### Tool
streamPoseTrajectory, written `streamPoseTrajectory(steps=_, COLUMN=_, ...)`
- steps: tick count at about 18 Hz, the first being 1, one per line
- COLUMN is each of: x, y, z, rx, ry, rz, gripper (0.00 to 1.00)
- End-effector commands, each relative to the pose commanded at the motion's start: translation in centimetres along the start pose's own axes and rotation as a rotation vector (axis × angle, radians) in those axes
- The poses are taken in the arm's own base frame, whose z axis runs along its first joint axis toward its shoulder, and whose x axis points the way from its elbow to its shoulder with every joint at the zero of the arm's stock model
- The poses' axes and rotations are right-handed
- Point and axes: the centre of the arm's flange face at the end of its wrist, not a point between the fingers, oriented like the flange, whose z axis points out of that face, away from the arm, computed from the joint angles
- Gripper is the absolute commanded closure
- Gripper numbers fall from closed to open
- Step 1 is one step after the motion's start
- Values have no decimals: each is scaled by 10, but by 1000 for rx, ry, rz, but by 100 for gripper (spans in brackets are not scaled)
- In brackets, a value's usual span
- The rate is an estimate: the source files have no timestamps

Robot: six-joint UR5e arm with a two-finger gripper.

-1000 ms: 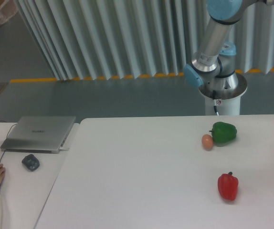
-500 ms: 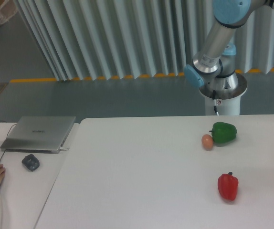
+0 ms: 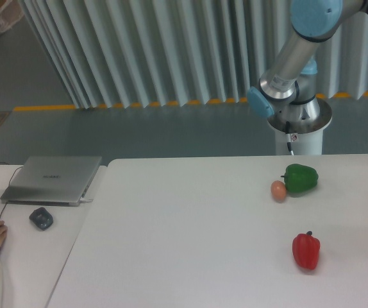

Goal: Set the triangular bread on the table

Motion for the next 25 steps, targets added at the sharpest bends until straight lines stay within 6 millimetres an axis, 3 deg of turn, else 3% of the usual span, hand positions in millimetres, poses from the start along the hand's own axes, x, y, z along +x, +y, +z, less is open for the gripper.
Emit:
streamPoseTrajectory(steps=6, x=1, y=-3, z=9, rx=-1, ry=6, rz=4, gripper=0)
streamPoseTrajectory(steps=8, x=1, y=-4, z=8, rx=-1, ry=5, rz=2, gripper=31)
streamPoseTrajectory(steps=10, x=1, y=-4, z=5, rx=-4, ry=1, rz=5, gripper=47)
streamPoseTrajectory(steps=15, x=-1, y=-4, z=-7, rx=-2, ry=-10, rz=13, gripper=49)
streamPoseTrajectory(steps=16, x=2, y=-6, z=-6, rx=-6, ry=-2, rz=18, gripper=56)
streamPoseTrajectory(steps=21, x=5, y=-5, z=-17, rx=-4, ry=10, rz=26, gripper=57)
streamPoseTrajectory(steps=25, x=12, y=-5, z=-38, rx=-3, ry=42, rz=29, gripper=61)
